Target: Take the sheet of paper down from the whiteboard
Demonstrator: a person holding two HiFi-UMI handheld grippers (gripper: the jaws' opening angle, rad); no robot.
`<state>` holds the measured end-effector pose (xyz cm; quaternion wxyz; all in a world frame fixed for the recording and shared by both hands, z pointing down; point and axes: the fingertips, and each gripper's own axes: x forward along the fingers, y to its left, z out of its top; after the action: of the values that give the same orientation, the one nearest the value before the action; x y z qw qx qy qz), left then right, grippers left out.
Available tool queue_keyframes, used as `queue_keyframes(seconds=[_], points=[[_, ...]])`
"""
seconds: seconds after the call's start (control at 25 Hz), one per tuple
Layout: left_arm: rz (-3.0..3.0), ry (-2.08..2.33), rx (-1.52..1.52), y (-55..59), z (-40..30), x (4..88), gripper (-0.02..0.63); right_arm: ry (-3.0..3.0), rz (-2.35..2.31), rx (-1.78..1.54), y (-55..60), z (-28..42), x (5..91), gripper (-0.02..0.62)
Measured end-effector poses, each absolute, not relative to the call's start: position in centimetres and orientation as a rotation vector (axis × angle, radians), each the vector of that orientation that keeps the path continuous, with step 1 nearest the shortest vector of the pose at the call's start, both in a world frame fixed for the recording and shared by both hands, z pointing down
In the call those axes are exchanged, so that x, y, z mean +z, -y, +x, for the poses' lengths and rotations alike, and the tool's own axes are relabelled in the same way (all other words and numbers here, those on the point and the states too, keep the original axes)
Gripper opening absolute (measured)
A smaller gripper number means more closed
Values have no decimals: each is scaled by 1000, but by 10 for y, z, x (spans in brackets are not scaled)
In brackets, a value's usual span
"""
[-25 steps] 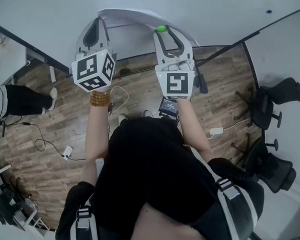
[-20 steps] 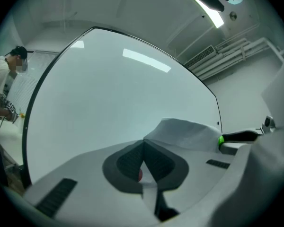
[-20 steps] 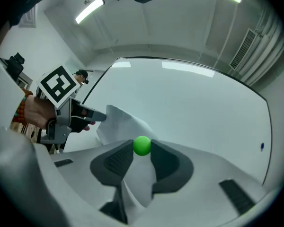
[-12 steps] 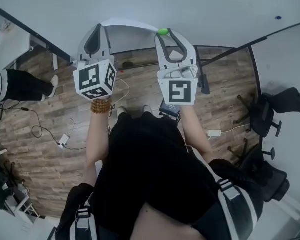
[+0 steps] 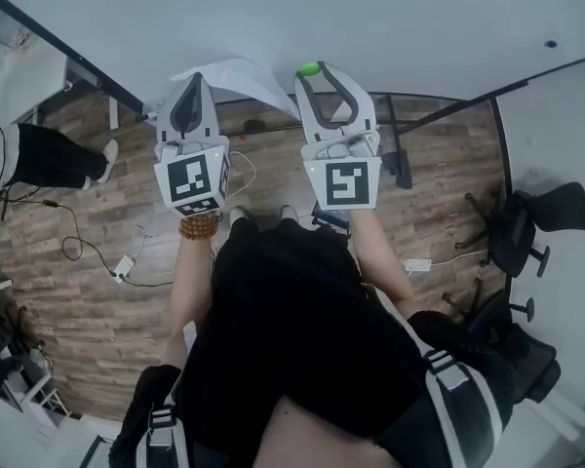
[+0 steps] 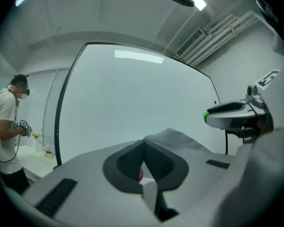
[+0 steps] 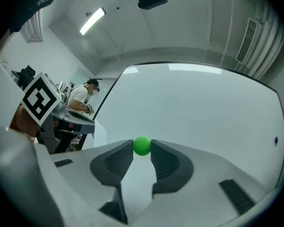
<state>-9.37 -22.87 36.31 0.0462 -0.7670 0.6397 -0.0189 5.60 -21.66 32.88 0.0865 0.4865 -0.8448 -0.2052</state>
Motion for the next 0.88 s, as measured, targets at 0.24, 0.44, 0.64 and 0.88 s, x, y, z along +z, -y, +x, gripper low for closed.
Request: queue_keyframes(seconds=[0.24,0.44,0.64,0.88], points=[[-2288,-1925,-168,217,-92,379,8,2529,1429,-534,221,66,348,114],[-2320,-1922,-167,216,-83,389,8,2503,1438,-503,221,81,357,114],[-2327,-1926,-147,219,-86,394,8,2493,1455,-415,225,75,370,114],[-2318,-1926,-133,223,-90,394,8,2548,1420,-337,227,59,382,114]])
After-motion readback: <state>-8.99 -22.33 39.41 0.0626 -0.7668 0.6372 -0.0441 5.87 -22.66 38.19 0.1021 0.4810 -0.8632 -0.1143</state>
